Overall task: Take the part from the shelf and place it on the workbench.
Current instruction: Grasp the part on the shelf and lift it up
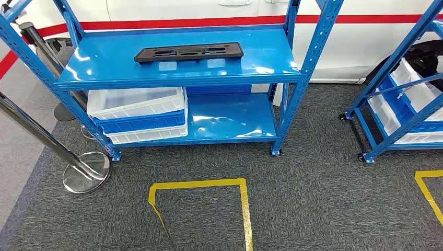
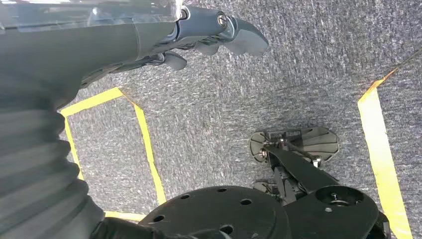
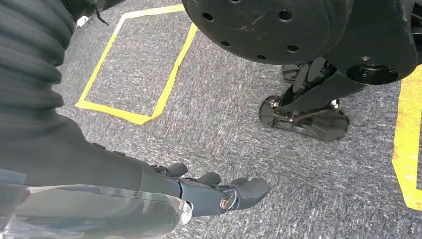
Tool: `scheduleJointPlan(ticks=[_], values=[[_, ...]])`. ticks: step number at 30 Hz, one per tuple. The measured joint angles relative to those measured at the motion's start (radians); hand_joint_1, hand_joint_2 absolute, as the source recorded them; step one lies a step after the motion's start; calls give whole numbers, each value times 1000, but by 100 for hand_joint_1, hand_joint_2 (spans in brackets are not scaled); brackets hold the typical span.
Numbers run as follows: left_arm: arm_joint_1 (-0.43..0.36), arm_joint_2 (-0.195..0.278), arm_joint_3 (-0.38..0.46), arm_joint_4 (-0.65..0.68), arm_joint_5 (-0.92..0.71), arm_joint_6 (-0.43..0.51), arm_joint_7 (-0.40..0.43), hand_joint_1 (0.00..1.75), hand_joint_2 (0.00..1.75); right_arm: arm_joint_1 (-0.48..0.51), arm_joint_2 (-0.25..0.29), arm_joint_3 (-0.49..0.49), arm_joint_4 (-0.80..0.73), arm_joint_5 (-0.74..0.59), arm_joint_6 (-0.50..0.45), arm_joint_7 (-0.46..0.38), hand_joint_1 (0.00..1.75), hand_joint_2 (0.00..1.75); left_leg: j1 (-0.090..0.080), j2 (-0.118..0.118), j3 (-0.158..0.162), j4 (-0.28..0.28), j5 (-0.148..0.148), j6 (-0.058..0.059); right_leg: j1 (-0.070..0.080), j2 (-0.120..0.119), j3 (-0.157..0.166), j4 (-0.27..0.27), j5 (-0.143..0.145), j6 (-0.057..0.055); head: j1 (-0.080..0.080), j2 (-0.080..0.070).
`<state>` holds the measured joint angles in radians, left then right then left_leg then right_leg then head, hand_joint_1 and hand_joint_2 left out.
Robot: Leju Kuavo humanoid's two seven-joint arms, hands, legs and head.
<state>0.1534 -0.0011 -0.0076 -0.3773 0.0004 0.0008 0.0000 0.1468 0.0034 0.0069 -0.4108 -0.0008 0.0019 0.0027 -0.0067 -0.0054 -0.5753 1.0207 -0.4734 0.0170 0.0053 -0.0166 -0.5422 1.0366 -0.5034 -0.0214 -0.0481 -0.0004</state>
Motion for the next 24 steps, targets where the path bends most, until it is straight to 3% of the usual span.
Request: scheduleJointPlan(ticks=[13,24], values=[[-7,0,0,0,4,11,-3,0,175,-15,-1,4,-3,-15,-13,-8,0,175,0,0,0,0,0,0,0,-1,1,0,0,0,0,0],[-56,3,-4,1,72,169,-63,0,175,-67,-22,85,-1,-262,-177,-126,0,175,0,-1,1,0,0,0,0,-1,2,0,0,0,0,0]])
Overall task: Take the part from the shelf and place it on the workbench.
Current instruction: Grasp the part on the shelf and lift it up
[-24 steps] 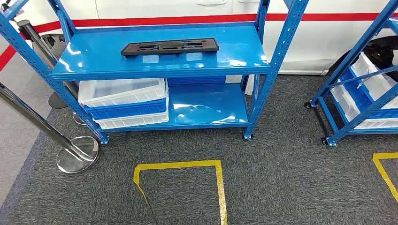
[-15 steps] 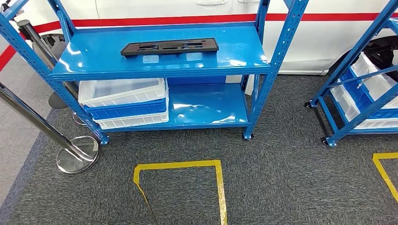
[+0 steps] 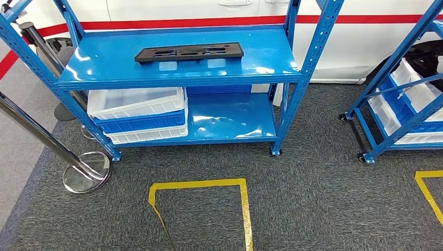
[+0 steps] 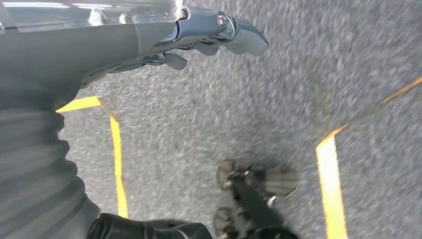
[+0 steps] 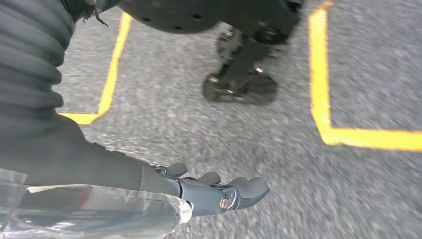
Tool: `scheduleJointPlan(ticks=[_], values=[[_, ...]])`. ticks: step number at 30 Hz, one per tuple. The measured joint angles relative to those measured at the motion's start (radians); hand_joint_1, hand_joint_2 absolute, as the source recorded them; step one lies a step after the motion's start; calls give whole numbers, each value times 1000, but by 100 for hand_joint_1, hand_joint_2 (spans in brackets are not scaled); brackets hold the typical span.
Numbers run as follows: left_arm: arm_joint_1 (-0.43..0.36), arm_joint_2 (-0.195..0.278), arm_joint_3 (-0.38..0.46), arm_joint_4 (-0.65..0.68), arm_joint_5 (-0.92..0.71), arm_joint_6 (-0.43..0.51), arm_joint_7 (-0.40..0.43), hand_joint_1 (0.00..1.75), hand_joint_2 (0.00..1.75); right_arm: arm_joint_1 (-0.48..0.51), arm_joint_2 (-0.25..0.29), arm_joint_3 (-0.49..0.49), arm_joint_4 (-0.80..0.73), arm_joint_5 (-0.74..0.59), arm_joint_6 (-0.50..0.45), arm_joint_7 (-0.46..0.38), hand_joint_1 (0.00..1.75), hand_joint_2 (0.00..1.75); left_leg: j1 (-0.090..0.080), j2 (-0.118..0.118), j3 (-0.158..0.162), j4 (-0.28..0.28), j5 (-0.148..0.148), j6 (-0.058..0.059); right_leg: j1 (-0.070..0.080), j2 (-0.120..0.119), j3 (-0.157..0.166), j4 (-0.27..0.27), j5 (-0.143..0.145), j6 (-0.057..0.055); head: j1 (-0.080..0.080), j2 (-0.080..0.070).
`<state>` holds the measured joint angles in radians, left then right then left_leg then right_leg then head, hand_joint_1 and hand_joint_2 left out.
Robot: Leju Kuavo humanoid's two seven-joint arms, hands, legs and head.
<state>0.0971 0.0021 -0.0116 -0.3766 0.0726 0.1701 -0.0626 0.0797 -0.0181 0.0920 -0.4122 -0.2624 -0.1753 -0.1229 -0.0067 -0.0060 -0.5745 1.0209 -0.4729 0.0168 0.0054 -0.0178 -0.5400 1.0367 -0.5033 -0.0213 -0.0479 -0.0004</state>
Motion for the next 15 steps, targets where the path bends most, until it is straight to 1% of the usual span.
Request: scheduleJointPlan(ticks=[10,15], values=[[-52,6,-5,18,68,159,-59,0,175,-51,-32,115,15,-247,-161,-119,0,175,0,0,0,0,0,0,0,0,0,0,0,0,0,0],[-79,7,-16,38,103,234,-74,0,175,-81,-54,183,23,-360,-242,-185,0,175,0,0,0,0,0,0,0,0,0,0,0,0,0,0]])
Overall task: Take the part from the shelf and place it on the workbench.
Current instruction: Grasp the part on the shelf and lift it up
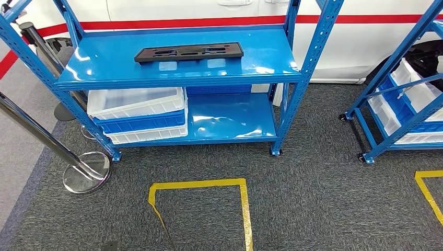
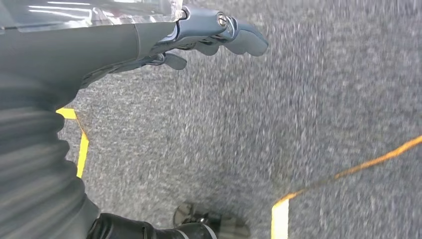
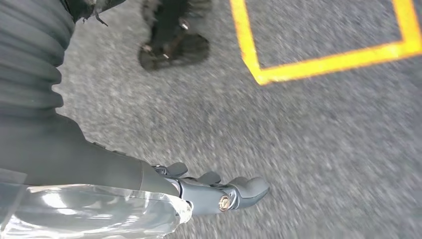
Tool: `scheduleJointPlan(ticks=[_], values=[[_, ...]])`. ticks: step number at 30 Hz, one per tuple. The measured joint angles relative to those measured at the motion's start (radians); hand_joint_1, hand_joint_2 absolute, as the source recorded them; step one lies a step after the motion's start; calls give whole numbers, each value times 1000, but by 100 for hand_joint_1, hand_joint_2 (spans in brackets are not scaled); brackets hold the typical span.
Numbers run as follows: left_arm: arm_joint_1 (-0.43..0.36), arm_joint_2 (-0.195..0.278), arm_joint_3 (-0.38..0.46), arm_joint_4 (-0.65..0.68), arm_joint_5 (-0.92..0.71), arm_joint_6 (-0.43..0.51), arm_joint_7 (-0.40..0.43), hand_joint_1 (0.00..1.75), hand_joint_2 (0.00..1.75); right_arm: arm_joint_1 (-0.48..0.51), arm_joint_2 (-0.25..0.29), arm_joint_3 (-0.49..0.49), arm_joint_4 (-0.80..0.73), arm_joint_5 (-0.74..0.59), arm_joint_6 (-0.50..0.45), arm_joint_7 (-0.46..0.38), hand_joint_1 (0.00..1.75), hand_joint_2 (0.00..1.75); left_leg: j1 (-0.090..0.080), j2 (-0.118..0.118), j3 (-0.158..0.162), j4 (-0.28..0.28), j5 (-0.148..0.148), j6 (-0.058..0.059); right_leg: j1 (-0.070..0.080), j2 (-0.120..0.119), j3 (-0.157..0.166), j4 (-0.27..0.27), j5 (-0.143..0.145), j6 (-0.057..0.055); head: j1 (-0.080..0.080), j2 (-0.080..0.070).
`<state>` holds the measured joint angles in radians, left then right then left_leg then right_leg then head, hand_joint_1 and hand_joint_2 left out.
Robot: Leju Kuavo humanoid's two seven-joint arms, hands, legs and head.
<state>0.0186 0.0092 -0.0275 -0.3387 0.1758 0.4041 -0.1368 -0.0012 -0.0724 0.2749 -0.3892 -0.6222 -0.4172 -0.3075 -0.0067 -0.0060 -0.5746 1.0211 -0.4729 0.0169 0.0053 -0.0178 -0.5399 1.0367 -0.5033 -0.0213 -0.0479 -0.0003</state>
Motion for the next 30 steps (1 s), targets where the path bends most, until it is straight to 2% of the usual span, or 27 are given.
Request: scheduleJointPlan(ticks=[1,5,10,14,30], values=[[-5,0,-3,4,8,16,-1,0,175,-7,-5,14,1,-21,-17,-16,0,175,0,0,0,0,0,0,0,0,0,0,0,0,0,0],[-28,4,-7,24,43,85,-8,0,0,-44,-24,62,3,-91,-84,-80,0,175,0,0,0,0,0,0,0,0,0,0,0,0,0,0],[-51,12,-6,46,77,155,-44,0,0,-83,-48,92,-22,-120,-158,-165,0,175,0,-1,0,0,0,0,0,0,1,0,0,0,0,0],[-57,17,-5,56,93,165,-70,0,0,-85,-60,92,-87,-55,-186,-162,0,0,0,-1,0,0,0,0,0,-1,0,0,0,0,0,0],[-69,26,-2,76,136,151,-148,0,0,-102,-123,92,-470,326,-226,50,0,0,0,-1,0,1,1,1,0,-1,1,0,0,0,0,0]])
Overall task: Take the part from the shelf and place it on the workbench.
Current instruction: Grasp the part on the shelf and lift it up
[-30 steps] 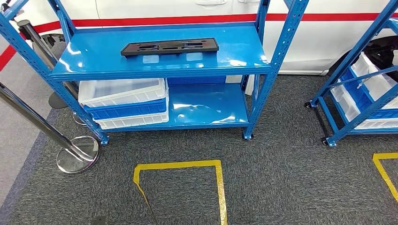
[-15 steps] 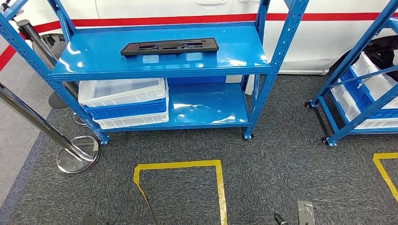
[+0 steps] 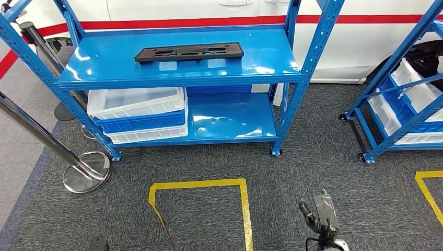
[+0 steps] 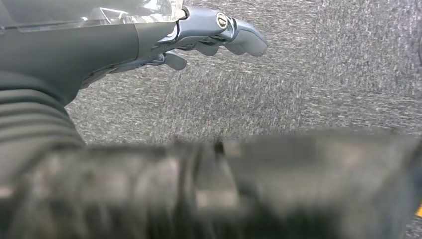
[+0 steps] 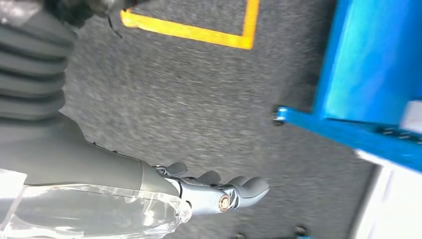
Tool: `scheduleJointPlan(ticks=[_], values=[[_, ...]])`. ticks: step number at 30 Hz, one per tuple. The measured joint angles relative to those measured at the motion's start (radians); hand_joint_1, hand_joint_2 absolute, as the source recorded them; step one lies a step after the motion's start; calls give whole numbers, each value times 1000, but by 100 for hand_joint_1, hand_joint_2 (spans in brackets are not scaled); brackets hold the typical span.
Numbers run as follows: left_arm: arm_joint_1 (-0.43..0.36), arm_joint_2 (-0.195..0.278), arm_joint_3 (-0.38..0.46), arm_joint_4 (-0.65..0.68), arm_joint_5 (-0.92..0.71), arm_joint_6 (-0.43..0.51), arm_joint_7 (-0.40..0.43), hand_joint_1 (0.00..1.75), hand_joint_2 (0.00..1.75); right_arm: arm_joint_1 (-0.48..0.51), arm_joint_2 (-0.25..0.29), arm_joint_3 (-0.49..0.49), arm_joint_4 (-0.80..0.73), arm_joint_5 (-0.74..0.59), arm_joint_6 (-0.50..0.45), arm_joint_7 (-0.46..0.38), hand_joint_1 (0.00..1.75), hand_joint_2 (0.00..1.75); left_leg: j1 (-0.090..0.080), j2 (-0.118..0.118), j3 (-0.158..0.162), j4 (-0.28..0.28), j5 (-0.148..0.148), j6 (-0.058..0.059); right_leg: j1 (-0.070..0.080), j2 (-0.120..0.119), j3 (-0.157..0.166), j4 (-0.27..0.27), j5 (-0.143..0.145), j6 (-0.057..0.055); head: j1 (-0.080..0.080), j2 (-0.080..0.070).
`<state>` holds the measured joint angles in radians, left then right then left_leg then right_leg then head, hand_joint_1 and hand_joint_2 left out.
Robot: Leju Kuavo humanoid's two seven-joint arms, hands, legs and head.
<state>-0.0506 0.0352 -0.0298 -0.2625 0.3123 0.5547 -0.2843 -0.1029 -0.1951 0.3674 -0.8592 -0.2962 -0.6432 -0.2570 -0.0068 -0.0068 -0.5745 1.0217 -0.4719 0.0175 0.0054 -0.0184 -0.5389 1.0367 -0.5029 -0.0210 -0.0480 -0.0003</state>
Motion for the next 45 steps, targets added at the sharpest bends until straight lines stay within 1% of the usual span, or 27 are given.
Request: scheduleJointPlan(ticks=[8,12,18,23,28,32,40,45], values=[[-4,5,0,6,19,-19,-42,0,0,-55,-44,4,-226,174,-3,117,0,0,0,0,0,0,0,0,0,0,0,0,0,0,0,0],[-4,5,0,7,25,-27,-64,0,0,-106,-56,12,-318,242,10,164,0,175,0,0,0,0,1,1,0,0,1,0,0,0,0,0],[-5,5,0,7,31,-39,-92,0,0,-229,-59,63,-448,327,50,228,0,175,0,0,-1,0,3,1,1,-1,5,0,2,0,0,0],[-5,5,-4,7,36,-46,-116,0,0,-343,-59,140,-533,398,99,280,0,175,0,-2,-1,0,4,1,1,-2,5,0,2,0,0,0],[-5,5,-6,7,49,-46,-150,0,0,-444,-52,214,-588,497,153,320,0,175,0,-2,-1,0,4,1,1,-2,5,0,2,0,0,0],[-4,5,-6,7,58,-47,-168,0,0,-501,-36,258,-611,576,205,339,0,175,0,-3,-3,0,4,0,1,-3,5,0,2,0,0,0],[-5,4,-8,7,74,-58,-203,0,0,-641,11,394,-645,753,328,374,0,175,0,-3,-3,0,5,0,1,-4,4,0,2,0,0,0],[-7,1,-12,7,86,-68,-223,0,0,-713,45,493,-647,862,421,386,0,175,0,-3,-3,0,5,0,1,-4,4,0,2,0,0,0]])
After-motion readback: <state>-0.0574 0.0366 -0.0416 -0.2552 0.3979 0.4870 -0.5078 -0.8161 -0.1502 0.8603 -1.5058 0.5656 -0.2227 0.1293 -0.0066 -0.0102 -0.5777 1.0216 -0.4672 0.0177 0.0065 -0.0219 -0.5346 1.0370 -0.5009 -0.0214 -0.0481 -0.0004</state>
